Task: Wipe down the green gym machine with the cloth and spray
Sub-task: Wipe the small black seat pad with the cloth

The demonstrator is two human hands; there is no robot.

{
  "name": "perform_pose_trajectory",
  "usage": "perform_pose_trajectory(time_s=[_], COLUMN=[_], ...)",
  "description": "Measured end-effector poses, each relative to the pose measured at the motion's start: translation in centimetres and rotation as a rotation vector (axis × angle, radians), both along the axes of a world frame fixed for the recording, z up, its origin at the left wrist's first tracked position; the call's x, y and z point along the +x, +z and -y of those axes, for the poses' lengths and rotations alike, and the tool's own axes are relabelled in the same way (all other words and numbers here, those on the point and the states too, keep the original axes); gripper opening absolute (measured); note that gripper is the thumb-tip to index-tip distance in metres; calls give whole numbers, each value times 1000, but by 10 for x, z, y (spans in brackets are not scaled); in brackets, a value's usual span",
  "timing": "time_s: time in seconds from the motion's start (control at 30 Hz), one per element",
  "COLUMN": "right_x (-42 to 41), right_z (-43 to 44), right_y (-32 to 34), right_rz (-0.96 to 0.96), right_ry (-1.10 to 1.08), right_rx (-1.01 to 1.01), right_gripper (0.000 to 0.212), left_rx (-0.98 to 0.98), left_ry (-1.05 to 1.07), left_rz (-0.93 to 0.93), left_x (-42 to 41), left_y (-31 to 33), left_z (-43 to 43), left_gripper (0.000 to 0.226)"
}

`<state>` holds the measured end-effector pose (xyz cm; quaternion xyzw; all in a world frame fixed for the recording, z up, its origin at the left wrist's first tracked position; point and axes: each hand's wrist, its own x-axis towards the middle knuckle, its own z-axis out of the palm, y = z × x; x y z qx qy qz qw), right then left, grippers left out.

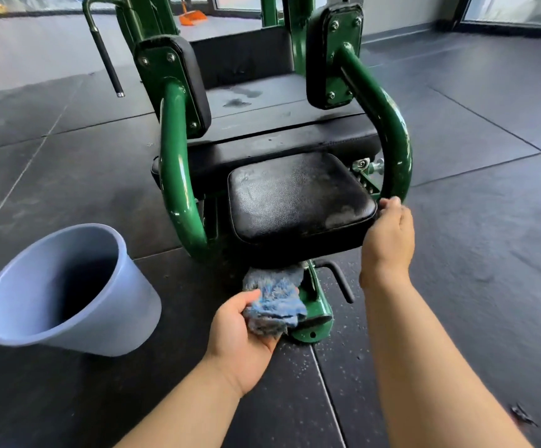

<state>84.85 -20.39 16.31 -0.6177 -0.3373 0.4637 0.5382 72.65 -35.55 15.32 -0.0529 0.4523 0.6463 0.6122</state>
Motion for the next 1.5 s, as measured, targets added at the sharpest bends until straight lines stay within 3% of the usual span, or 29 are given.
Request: perform_pose_trajectory(time_s=[0.03,0.1,0.17,0.23,0.3,0.37,0.43,0.53,0.6,0.73,0.83,0.9,0.97,1.03,1.07,1.13,1.23,1.3,1.4,1.5], right_x=[7,19,30,37,39,37,32,28,28,23,29,29,18,0,-11,-39,-68,-54,-11,-26], right_z=[9,32,54,67,68,60,50,19,-3,-1,21,23,19,26,35,63,96,81,41,43], right_y=[-10,-32,-41,-37,-33,-42,-47,-40,-25,-17,-21,-10,12,21,17,7,10,11,16,12], right_rz=[-171,-536,-832,-1008,-910,-777,-760,-1032,-1065,-913,-883,-744,-497,-25,184,392,419,419,393,496], right_ry=[-26,159,418,678,805,705,513,100,53,133,115,-15,-93,-34,18,156,427,281,-31,115], right_rx=[-167,-434,-418,-269,-204,-263,-278,-201,-114,-186,-197,-67,222,468,548,649,744,721,541,551], right_gripper=[33,39,47,45,47,44,36,39,45,27,24,20,23,25,26,25,34,40,44,38], left_rx=[8,10,-12,-12,20,21,-67,-195,-160,-256,-290,-211,-155,-141,-138,-106,-13,3,-68,-54], left_ry=[-62,-189,-255,-296,-410,-553,-517,-275,-190,133,294,245,181,170,174,167,84,89,130,141], left_rz=[15,-34,-212,-391,-502,-627,-863,-1173,-1307,-1404,-1066,-768,-620,-590,-586,-579,-551,-449,-481,-486], left_x=[11,35,52,58,61,58,48,23,12,-9,-27,-28,-26,-24,-22,-22,-20,-23,-27,-29], left_y=[4,13,19,17,16,14,12,16,19,21,15,12,12,12,12,9,10,11,10,7], left_z=[-2,-16,-36,-45,-39,-29,-28,-30,-26,-24,-41,-51,-56,-56,-56,-54,-48,-48,-47,-45], left_gripper=[40,45,41,38,34,27,22,15,20,16,11,16,18,18,19,25,33,29,26,29])
